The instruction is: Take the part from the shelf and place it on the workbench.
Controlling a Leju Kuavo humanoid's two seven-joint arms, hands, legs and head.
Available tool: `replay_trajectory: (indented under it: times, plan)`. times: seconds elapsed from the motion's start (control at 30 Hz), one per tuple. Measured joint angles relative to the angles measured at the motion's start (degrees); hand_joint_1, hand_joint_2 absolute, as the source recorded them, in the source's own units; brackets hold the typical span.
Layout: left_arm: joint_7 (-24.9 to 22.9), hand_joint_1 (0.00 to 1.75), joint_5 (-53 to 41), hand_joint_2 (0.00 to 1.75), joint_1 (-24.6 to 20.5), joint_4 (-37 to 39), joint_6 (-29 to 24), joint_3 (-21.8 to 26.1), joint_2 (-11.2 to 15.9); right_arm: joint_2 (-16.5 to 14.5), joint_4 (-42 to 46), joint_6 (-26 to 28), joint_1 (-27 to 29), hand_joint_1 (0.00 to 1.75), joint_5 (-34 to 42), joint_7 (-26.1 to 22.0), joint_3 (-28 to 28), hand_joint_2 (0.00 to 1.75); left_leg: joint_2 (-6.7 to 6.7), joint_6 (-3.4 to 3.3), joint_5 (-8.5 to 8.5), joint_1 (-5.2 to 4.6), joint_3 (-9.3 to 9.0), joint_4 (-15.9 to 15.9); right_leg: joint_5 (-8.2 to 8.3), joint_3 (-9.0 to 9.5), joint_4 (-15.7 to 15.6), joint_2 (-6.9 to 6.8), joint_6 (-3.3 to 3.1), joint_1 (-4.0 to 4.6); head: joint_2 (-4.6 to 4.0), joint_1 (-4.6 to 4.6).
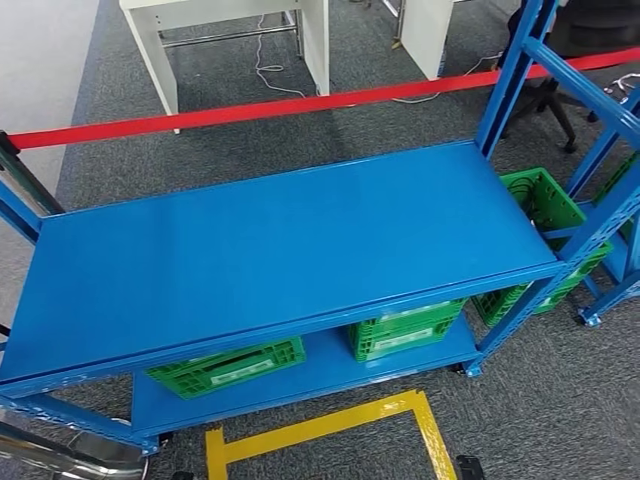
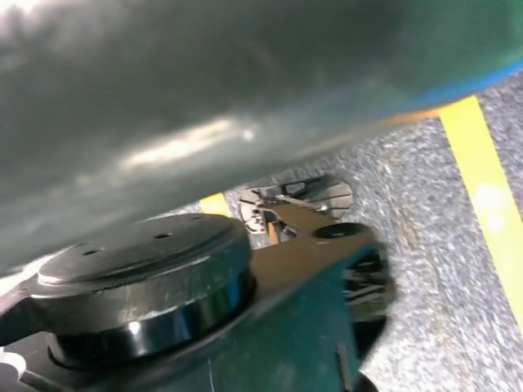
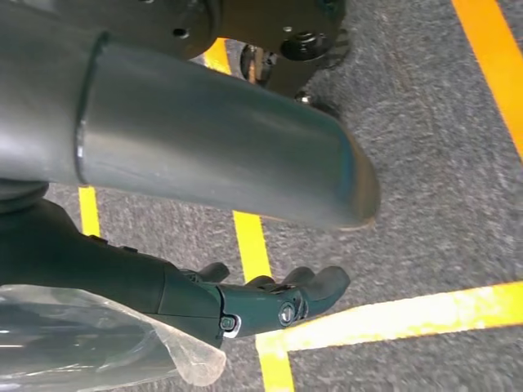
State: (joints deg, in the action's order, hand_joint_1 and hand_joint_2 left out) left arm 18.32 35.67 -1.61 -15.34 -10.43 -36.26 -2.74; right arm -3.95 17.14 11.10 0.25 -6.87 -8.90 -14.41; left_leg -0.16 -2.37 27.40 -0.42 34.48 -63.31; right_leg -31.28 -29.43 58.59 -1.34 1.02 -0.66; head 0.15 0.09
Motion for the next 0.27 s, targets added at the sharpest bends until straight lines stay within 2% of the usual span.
replay_trajectory:
  times: [0.03, 0.13, 0.17, 0.2, 0.23, 0.27]
  plan:
    - [0.0, 0.0, 0.0, 0.0, 0.0, 0.0, 0.0, 0.0, 0.0, 0.0, 0.0, 0.0, -0.1, 0.0, 0.0, -0.1, 0.0, 0.0, 0.2, -0.33, -0.39, -0.25, -0.89, 2.2, -0.14, -0.12, 0.1, -0.06, 0.09, 0.07, 0.0, 0.03]
    - [0.0, 0.0, 0.2, 0.0, 0.1, 0.0, 0.1, 0.0, -0.2, 0.0, -0.2, 0.0, -0.1, 0.0, 0.3, 0.1, 0.1, 0.0, 0.27, 2.09, 0.07, -0.31, -1.38, 4.1, -0.25, -0.43, 0.3, -0.25, 0.1, 0.08, 0.01, 0.06]
    - [0.0, 0.0, 0.3, 0.0, 0.2, 0.0, 0.2, 0.0, -0.2, 0.0, -0.2, 0.1, -0.1, 0.0, 0.5, 0.3, 0.1, 0.0, 0.23, 2.66, 0.11, -0.3, -1.35, 4.1, -0.19, -0.4, 0.1, -0.26, 0.09, 0.02, 0.01, 0.08]
    - [0.0, 0.0, 0.3, 0.0, 0.2, 0.0, 0.3, 0.0, -0.2, 0.0, -0.2, 0.2, -0.2, 0.0, 0.7, 0.6, 0.1, 0.0, 0.21, 2.42, 0.13, -0.33, -1.35, 4.1, -0.14, -0.33, 0.0, -0.27, 0.19, 0.0, 0.01, 0.04]
    - [0.0, 0.0, 0.3, 0.44, 0.2, 0.0, 0.3, 0.0, -0.1, 0.0, -0.2, 0.3, -0.2, 0.0, 0.9, 0.9, 0.1, 0.44, 0.21, 2.26, 0.16, -0.34, -1.35, 4.1, -0.09, -0.26, -0.1, -0.26, 0.27, -0.02, 0.01, 0.05]
    - [0.0, 0.0, 0.3, 0.58, 0.2, 0.0, 0.4, 0.0, -0.1, 0.0, -0.3, 0.3, -0.2, 0.0, 1.0, 1.0, 0.1, 0.58, 0.21, 2.23, 0.17, -0.34, -1.35, 4.1, -0.05, -0.22, -0.2, -0.25, 0.33, -0.03, 0.01, 0.06]
